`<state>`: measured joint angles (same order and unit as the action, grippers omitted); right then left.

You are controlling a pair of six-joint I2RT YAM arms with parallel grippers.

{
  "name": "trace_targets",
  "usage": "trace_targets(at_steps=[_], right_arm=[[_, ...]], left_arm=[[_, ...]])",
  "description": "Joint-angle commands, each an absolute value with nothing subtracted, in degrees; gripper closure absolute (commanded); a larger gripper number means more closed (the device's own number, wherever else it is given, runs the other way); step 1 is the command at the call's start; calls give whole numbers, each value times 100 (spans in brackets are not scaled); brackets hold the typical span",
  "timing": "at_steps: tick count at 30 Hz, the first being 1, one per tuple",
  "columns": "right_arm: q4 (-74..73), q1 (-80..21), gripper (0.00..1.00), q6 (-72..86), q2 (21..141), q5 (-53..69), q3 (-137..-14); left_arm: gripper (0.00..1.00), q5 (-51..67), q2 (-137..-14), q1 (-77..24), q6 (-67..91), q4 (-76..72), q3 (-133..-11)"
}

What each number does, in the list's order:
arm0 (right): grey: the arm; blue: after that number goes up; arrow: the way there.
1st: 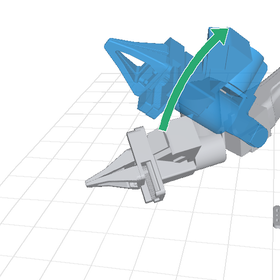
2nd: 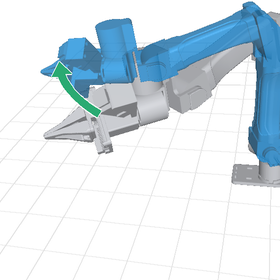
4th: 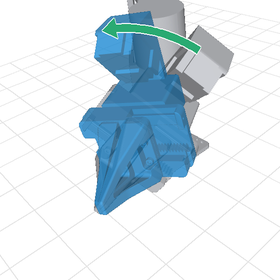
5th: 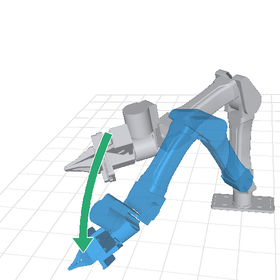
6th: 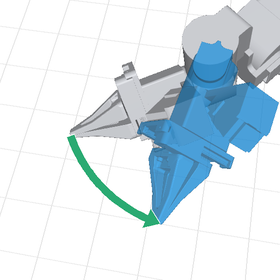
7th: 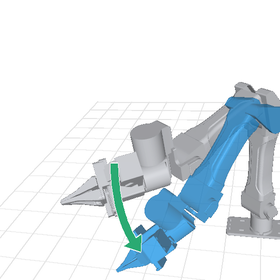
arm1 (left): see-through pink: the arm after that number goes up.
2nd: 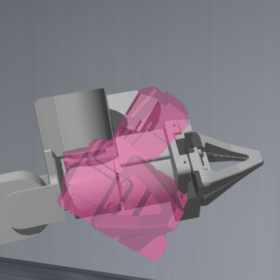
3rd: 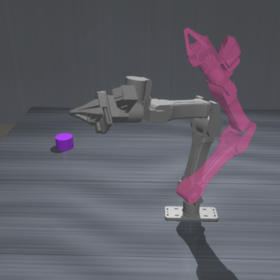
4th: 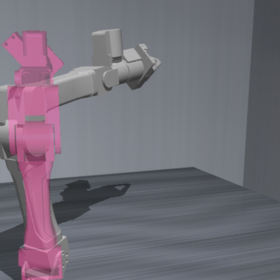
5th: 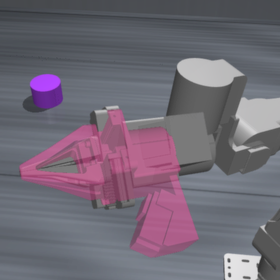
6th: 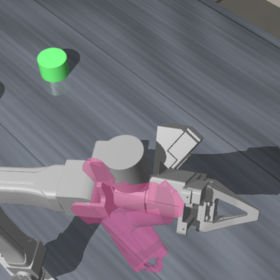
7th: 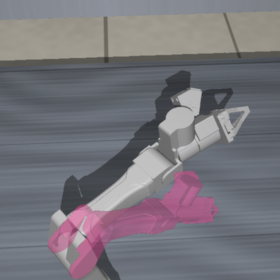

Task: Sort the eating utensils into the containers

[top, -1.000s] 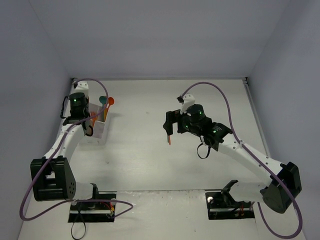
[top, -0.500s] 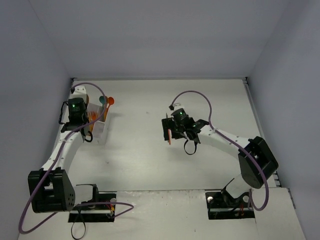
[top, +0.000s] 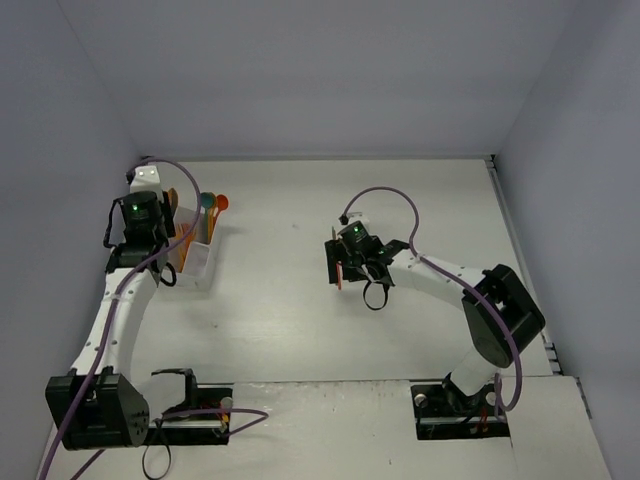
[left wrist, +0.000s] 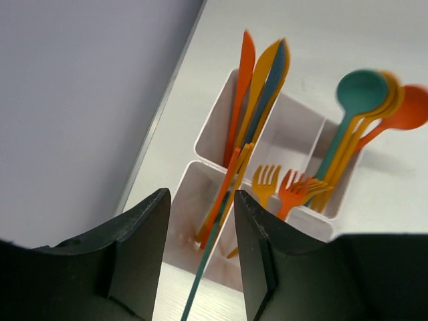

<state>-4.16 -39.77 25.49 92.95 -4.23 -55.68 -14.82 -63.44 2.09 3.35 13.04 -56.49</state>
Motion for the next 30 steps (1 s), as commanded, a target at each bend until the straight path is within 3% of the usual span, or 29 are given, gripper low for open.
trace_targets(at_steps=[1,18,30], right_arm=[[-467,-3958,23,2639,9451,-635,-5720],[-909,-4078,29,2583,10010,-1146,-5835],[-1151,-3983,39,2450,9976,-1398,-5955]], left_arm=[[59,-1121,-5857,75,898,1833,-6319],[52,-739,-5536,-255,1298,2364,-6942],[51,-669,-5546,-272,1352,2355,-6935]])
